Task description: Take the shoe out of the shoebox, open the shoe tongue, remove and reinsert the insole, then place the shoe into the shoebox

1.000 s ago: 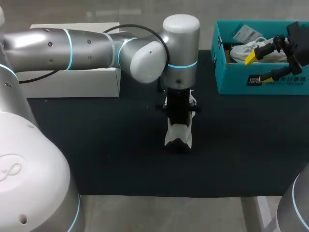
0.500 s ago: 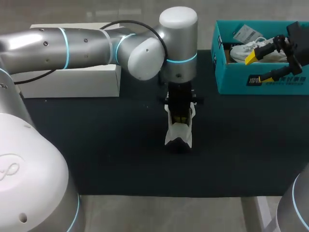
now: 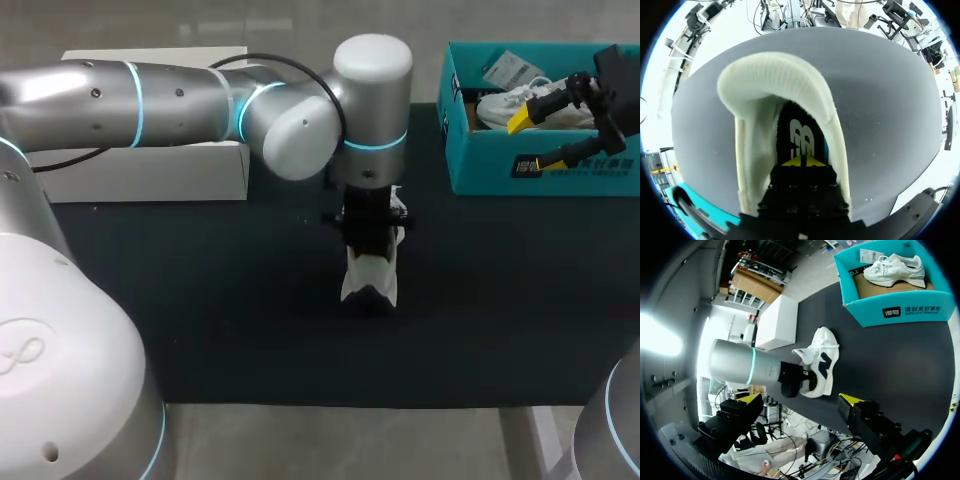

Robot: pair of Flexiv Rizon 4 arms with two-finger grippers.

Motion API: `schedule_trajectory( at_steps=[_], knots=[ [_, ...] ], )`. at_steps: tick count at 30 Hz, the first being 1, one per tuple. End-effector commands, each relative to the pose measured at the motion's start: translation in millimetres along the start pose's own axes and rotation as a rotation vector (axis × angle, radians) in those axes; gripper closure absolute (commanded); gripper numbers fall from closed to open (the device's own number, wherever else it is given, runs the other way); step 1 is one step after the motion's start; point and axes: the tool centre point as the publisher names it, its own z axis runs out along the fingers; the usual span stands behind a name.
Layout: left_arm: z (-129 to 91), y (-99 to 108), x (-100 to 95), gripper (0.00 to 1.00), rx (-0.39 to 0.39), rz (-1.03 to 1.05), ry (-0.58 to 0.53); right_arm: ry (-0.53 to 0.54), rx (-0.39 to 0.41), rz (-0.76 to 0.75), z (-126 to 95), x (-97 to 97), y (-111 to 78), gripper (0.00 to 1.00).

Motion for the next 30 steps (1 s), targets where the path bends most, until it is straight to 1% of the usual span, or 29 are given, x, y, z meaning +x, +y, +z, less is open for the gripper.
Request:
schedule_trajectory(
  at_steps=[1, 5, 7, 10, 11, 12, 15, 19, 24, 28, 30],
  knots=[
    [-1.5, 2.1, -2.1, 1.00, 0.019, 0.003, -0.008, -0.002, 0.000, 0.001, 0.6, -0.1, 0.2, 0.00],
    [-20.3, 8.5, -3.1, 1.00, -0.036, 0.001, -0.037, -0.002, 0.000, 0.001, 0.6, -0.1, 0.2, 0.00],
    [-25.2, 11.6, -4.4, 1.00, -0.062, 0.000, -0.043, -0.002, 0.000, 0.001, 0.6, -0.1, 0.2, 0.00],
    [-29.0, 13.8, -6.5, 1.00, -0.072, -0.001, -0.041, -0.002, 0.000, 0.001, 0.6, -0.1, 0.2, 0.00],
    [-30.6, 13.7, -7.9, 1.00, -0.089, -0.001, -0.042, -0.002, 0.000, 0.001, 0.6, -0.1, 0.2, 0.00],
    [-31.6, 14.8, -8.9, 1.00, -0.118, 0.000, -0.038, -0.002, 0.000, 0.001, 0.6, -0.1, 0.2, 0.00],
    [-32.0, 23.0, -10.4, 1.00, -0.248, 0.015, -0.018, -0.002, 0.000, 0.001, 0.6, -0.1, 0.2, 0.00],
    [-35.2, 26.8, -11.7, 1.00, -0.295, -0.001, -0.026, -0.002, 0.000, 0.001, 0.6, -0.1, 0.2, 0.00],
    [-40.6, 33.0, -9.7, 1.00, -0.326, -0.019, -0.032, -0.002, 0.000, 0.001, 0.6, -0.1, 0.2, 0.00],
    [-44.6, 37.2, -7.1, 1.00, -0.322, -0.030, -0.036, -0.002, 0.000, 0.001, 0.6, -0.1, 0.2, 0.00],
    [-46.1, 39.2, -5.2, 1.00, -0.303, -0.041, -0.046, -0.002, 0.000, 0.001, 0.6, -0.1, 0.2, 0.00]
  ],
)
